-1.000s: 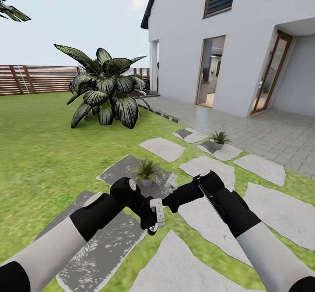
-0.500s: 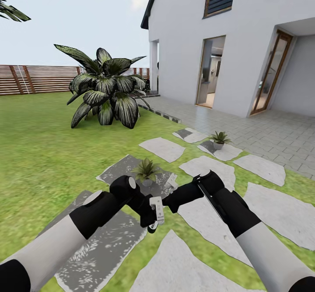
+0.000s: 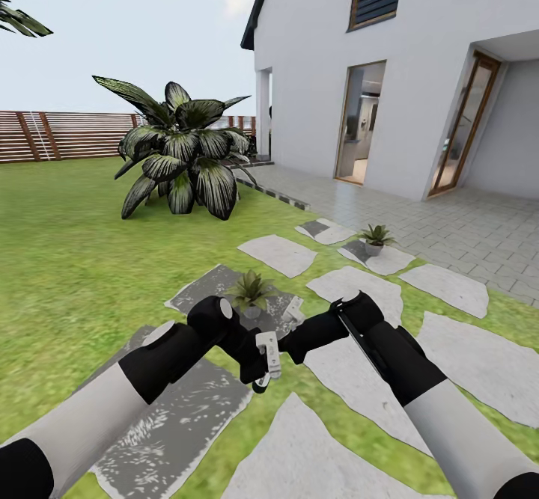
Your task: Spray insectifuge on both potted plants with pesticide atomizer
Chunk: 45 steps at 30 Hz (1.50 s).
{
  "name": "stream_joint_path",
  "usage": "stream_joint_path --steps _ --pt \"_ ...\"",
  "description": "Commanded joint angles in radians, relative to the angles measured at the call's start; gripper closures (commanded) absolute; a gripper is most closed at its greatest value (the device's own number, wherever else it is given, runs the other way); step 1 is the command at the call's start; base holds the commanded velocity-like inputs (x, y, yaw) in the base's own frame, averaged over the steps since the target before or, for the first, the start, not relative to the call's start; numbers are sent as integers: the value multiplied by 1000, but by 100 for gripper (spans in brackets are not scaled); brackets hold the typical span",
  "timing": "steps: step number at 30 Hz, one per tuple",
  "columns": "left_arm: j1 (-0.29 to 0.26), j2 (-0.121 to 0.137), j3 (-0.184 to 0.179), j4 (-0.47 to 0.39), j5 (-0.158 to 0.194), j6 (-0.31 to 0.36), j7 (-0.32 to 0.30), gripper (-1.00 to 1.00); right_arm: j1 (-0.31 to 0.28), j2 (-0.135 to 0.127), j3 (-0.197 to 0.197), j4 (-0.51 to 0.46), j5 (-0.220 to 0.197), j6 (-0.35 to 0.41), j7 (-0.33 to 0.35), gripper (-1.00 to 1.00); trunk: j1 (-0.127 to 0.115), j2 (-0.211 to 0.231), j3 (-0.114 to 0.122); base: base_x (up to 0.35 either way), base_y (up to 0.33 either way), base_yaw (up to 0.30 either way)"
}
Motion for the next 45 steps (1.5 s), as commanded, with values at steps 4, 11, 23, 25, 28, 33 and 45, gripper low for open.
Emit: stream_joint_path --steps 4,11,23,25,28,33,45 --pt "-8 0 -1 -2 -5 8 -6 100 -1 0 0 -1 9 4 8 100 0 -1 -1 0 0 0" --pt "-17 0 -1 -2 -5 8 -7 100 -1 0 0 -1 10 4 8 100 0 -1 -1 0 0 0" --pt "-19 2 -1 4 -5 7 -4 100 -1 -2 0 -1 10 4 8 100 0 -1 -1 0 0 0" --pt "-15 3 2 4 -5 7 -3 100 -1 -2 0 -1 10 4 8 100 0 -1 -1 0 0 0" --pt "-4 18 8 12 -5 5 -4 100 -1 -3 0 -1 10 4 8 100 0 -1 -1 0 0 0" --pt "10 81 16 90 -5 -1 -1 100 -1 -5 0 -2 10 4 8 100 0 -1 -1 0 0 0" --pt "11 124 110 275 -13 -7 10 100 -1 -12 -2 1 20 3 0 100 0 -1 -1 0 0 0"
